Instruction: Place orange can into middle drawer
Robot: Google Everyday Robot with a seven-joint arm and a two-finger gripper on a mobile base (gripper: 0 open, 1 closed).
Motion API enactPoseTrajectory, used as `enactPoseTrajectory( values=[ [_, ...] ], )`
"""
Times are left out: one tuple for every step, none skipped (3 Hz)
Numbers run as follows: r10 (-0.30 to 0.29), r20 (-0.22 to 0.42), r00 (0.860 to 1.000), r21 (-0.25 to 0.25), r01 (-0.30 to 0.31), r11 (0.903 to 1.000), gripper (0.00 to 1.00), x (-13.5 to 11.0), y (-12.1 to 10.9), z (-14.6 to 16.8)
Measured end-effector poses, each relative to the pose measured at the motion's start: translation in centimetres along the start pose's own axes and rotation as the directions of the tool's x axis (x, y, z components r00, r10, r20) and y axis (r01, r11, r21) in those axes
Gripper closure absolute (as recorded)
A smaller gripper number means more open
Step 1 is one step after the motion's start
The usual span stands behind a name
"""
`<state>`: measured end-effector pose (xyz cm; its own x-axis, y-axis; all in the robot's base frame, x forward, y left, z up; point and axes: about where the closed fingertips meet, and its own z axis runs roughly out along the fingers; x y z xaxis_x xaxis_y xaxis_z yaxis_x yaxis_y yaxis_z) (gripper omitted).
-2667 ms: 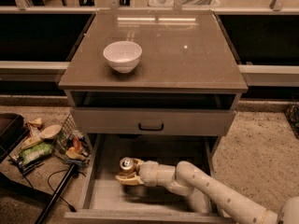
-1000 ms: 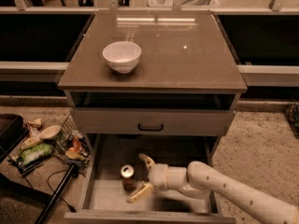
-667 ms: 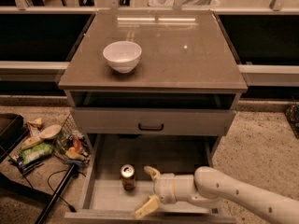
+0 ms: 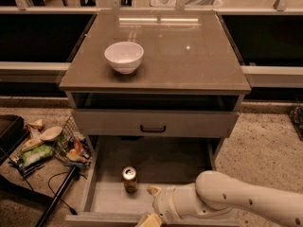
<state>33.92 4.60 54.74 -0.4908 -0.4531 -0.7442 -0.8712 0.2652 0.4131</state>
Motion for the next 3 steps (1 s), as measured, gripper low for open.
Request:
enactPoseTrajectory(
  values=[
    [0.045, -0.057, 0.997, 0.162, -0.035, 0.9861, 0.0, -3.0, -1.8, -4.3],
    [0.052, -0.072, 0.996, 0.229, -0.034, 0.9729, 0.0, -4.7, -1.7, -6.2],
    [0.025, -0.096, 0.995, 0.24, -0.001, 0.9707, 0.0, -4.8, -2.1, -7.1]
  ],
)
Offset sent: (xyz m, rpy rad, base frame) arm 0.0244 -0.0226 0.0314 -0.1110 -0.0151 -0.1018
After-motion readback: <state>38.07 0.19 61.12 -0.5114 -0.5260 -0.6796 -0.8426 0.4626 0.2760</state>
